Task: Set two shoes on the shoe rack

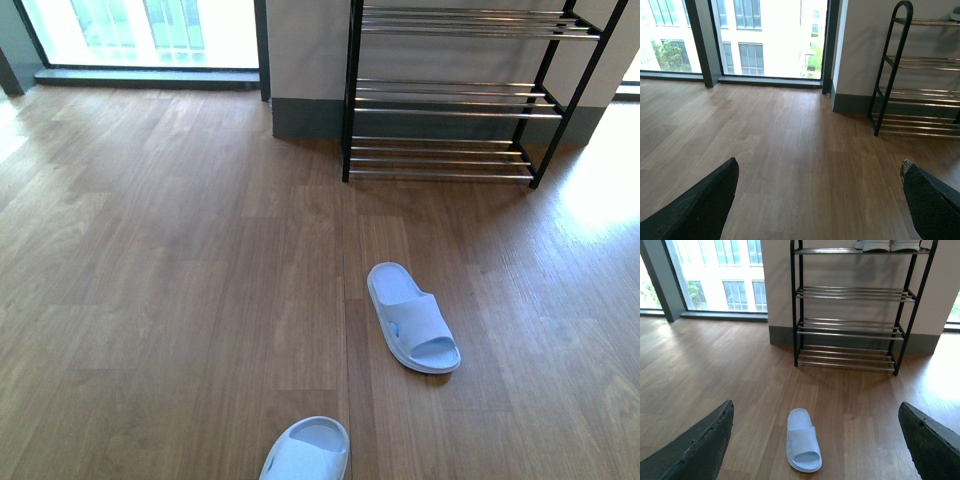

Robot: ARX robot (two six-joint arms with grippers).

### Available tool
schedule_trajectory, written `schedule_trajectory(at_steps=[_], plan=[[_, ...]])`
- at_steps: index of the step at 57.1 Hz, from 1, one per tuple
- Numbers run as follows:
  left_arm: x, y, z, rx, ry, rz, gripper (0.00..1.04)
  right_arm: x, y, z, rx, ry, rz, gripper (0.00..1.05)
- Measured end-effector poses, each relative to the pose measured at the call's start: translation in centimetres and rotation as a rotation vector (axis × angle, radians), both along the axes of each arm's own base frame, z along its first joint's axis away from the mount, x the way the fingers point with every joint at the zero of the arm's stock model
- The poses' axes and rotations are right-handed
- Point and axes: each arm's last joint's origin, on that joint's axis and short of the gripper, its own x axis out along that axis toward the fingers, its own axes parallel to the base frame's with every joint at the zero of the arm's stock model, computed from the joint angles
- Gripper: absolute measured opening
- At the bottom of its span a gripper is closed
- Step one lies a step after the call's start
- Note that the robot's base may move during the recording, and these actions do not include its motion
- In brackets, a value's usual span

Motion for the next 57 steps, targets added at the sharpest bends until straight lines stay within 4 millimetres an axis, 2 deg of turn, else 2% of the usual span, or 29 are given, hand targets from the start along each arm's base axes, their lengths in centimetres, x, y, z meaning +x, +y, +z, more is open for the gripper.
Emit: schedule_trajectory(at_steps=[7, 13, 16, 23, 29, 36, 42, 45, 53, 57], plan=[[0.0, 0.0, 0.0, 0.0, 0.0, 0.0, 0.95, 0.0, 0.0, 0.0, -0.007, 0.005, -0.011, 0.96], [0.0, 0.0, 0.0, 0.0, 0.0, 0.0, 0.95, 0.5, 0.0, -0.5, -0.066, 0.095, -0.132, 0.96], [0.0, 0.0, 0.0, 0.0, 0.0, 0.0, 0.95, 1.1, 0.2, -0.5, -0.077, 0.145, -0.116, 0.96], [0.0, 0.0, 0.0, 0.0, 0.0, 0.0, 0.95, 3.8, 1.0, -0.2, -0.074, 0.259, -0.016, 0.96], [0.0, 0.0, 0.0, 0.0, 0.0, 0.0, 0.95, 7.6, 1.8, -1.3, -0.078, 0.363, 0.054, 0.96], [0.0, 0.0, 0.0, 0.0, 0.0, 0.0, 0.95, 12.5, 3.4, -5.3, -0.101, 0.522, 0.111, 0.96], [0.0, 0.0, 0.0, 0.0, 0.0, 0.0, 0.95, 14.9, 4.4, -9.3, -0.123, 0.666, 0.151, 0.96], [0.0, 0.0, 0.0, 0.0, 0.0, 0.0, 0.95, 15.6, 4.9, -11.4, -0.137, 0.739, 0.167, 0.96], [0.0, 0.0, 0.0, 0.0, 0.0, 0.0, 0.95, 16.4, 6.3, -19.8, -0.15, 1.047, 0.271, 0.96], [0.0, 0.0, 0.0, 0.0, 0.0, 0.0, 0.95, 16.3, 6.8, -22.5, -0.124, 1.146, 0.299, 0.96]])
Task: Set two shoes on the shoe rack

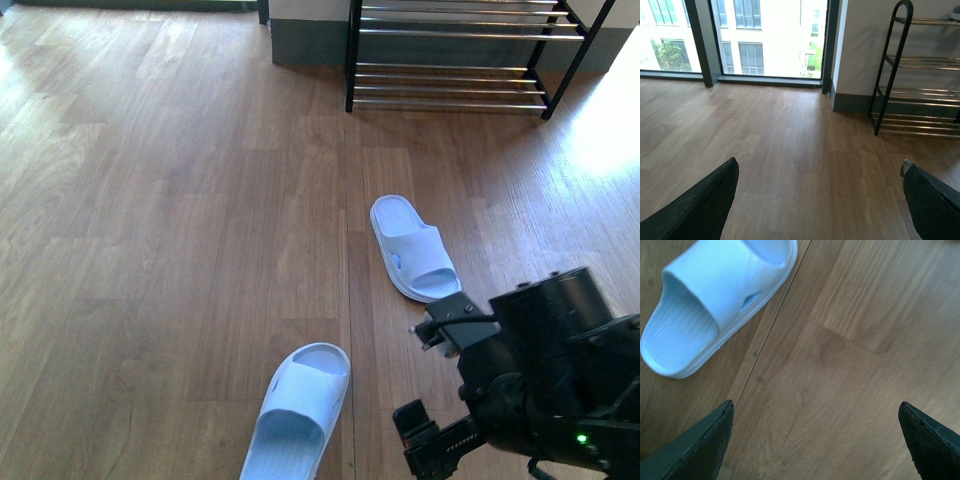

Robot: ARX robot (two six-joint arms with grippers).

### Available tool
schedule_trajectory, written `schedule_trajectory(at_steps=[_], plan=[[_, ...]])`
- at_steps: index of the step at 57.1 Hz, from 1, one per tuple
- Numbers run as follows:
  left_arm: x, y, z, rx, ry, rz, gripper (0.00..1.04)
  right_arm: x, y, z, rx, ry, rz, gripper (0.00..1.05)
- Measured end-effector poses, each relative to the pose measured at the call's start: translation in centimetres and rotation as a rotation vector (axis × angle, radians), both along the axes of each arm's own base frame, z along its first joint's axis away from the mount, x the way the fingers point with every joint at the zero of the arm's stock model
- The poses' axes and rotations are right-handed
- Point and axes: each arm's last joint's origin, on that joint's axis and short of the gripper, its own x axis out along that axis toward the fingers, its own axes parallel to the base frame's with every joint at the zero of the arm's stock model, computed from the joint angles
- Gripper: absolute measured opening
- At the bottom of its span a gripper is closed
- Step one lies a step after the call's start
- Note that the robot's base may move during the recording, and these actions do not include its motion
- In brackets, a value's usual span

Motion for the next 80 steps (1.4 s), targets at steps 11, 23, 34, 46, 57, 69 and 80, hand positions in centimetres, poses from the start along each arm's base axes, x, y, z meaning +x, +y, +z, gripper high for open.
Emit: schedule_trajectory(at_steps=[11, 23, 34, 46, 57, 69, 80], plan=[[0.0, 0.0, 0.0, 0.0, 0.0, 0.0, 0.95, 1.1, 1.6, -4.7, 0.078, 0.167, -0.172, 0.96], [0.0, 0.0, 0.0, 0.0, 0.0, 0.0, 0.95, 2.5, 3.8, -7.1, 0.141, 0.237, -0.387, 0.96], [0.0, 0.0, 0.0, 0.0, 0.0, 0.0, 0.95, 4.0, 6.1, -8.1, 0.19, 0.285, -0.449, 0.96], [0.0, 0.0, 0.0, 0.0, 0.0, 0.0, 0.95, 4.9, 7.4, -8.0, 0.218, 0.323, -0.412, 0.96], [0.0, 0.0, 0.0, 0.0, 0.0, 0.0, 0.95, 5.8, 9.4, -8.8, 0.188, 0.258, -0.33, 0.96], [0.0, 0.0, 0.0, 0.0, 0.0, 0.0, 0.95, 5.6, 9.5, -10.3, 0.153, 0.182, -0.264, 0.96], [0.0, 0.0, 0.0, 0.0, 0.0, 0.0, 0.95, 6.5, 9.5, -11.6, 0.185, 0.084, -0.206, 0.96]])
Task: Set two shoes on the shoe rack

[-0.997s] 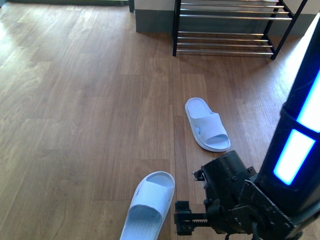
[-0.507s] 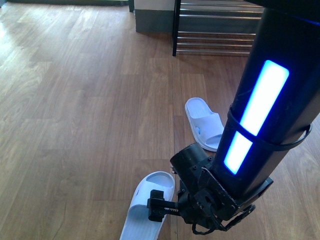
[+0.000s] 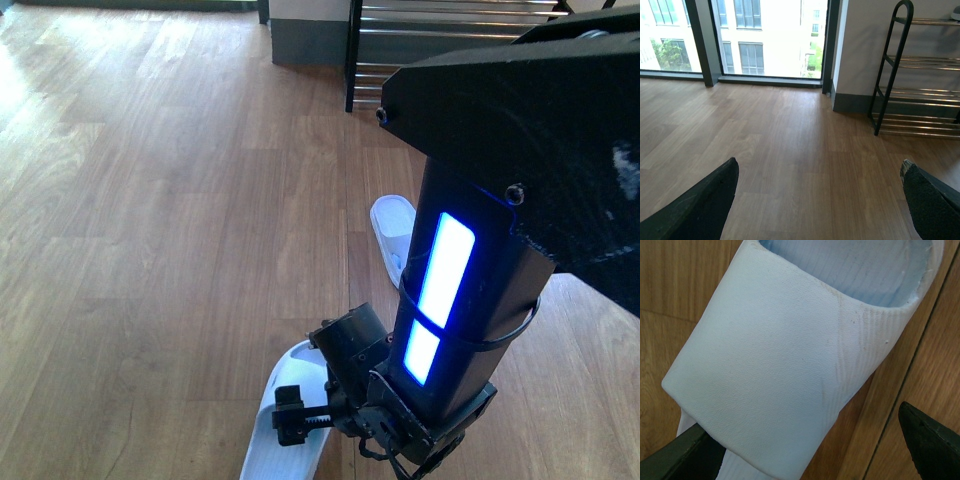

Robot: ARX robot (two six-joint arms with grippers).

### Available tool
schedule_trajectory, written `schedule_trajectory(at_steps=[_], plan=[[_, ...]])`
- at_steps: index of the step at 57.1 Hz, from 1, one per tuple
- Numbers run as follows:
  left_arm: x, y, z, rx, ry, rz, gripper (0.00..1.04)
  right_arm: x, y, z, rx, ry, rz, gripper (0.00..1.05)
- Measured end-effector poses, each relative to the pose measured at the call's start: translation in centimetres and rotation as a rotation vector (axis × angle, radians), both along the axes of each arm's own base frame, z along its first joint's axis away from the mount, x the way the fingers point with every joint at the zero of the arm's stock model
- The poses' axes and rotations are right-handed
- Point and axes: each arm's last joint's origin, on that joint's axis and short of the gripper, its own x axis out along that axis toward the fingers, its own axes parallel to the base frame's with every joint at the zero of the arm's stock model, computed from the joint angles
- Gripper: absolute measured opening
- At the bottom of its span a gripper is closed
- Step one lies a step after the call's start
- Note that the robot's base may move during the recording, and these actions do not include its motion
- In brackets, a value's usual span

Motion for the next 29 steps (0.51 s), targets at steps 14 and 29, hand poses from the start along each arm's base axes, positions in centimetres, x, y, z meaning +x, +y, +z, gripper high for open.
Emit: schedule_trajectory(at_steps=[14, 29], plan=[[0.0, 0.0, 0.0, 0.0, 0.0, 0.0, 0.95, 0.5, -1.1, -1.0, 0.03, -0.05, -0.038, 0.78], [0.0, 0.0, 0.0, 0.0, 0.0, 0.0, 0.95, 0.1, -2.3, -1.2, 0.049, -0.094, -0.072, 0.34]])
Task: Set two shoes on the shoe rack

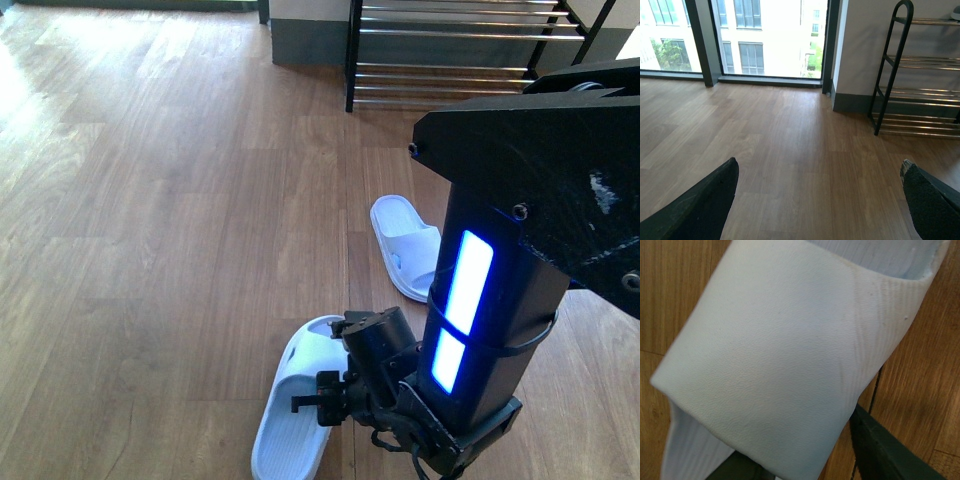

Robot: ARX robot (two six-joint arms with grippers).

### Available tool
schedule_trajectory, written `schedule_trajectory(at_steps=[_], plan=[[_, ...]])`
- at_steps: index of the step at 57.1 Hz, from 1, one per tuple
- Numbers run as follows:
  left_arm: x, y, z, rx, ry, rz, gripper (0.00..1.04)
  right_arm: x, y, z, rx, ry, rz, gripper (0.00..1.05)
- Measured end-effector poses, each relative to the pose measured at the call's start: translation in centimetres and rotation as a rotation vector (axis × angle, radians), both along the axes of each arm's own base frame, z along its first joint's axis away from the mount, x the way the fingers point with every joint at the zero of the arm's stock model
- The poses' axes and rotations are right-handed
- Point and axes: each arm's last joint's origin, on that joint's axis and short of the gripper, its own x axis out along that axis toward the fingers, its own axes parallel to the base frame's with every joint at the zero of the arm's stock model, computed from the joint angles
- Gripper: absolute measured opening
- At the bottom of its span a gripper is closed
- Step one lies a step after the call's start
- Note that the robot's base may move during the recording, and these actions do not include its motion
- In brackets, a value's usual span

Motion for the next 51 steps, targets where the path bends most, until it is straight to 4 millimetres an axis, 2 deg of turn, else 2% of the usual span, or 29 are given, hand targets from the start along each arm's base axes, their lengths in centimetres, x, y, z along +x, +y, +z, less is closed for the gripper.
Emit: schedule_trajectory(at_steps=[8, 12, 21, 33, 42, 51], plan=[[0.0, 0.0, 0.0, 0.0, 0.0, 0.0, 0.95, -0.8, -1.3, 0.0, 0.008, -0.008, -0.024, 0.15], [0.0, 0.0, 0.0, 0.0, 0.0, 0.0, 0.95, -1.3, -2.6, 0.1, 0.013, -0.01, -0.045, 0.01], [0.0, 0.0, 0.0, 0.0, 0.0, 0.0, 0.95, -1.5, -4.1, 1.7, 0.013, -0.031, -0.074, 0.01], [0.0, 0.0, 0.0, 0.0, 0.0, 0.0, 0.95, -1.1, -5.2, 7.0, -0.003, -0.112, -0.054, 0.01], [0.0, 0.0, 0.0, 0.0, 0.0, 0.0, 0.95, -1.4, -7.4, 12.7, -0.048, -0.184, -0.083, 0.01], [0.0, 0.0, 0.0, 0.0, 0.0, 0.0, 0.95, -2.7, -9.8, 17.8, -0.09, -0.237, -0.125, 0.01]])
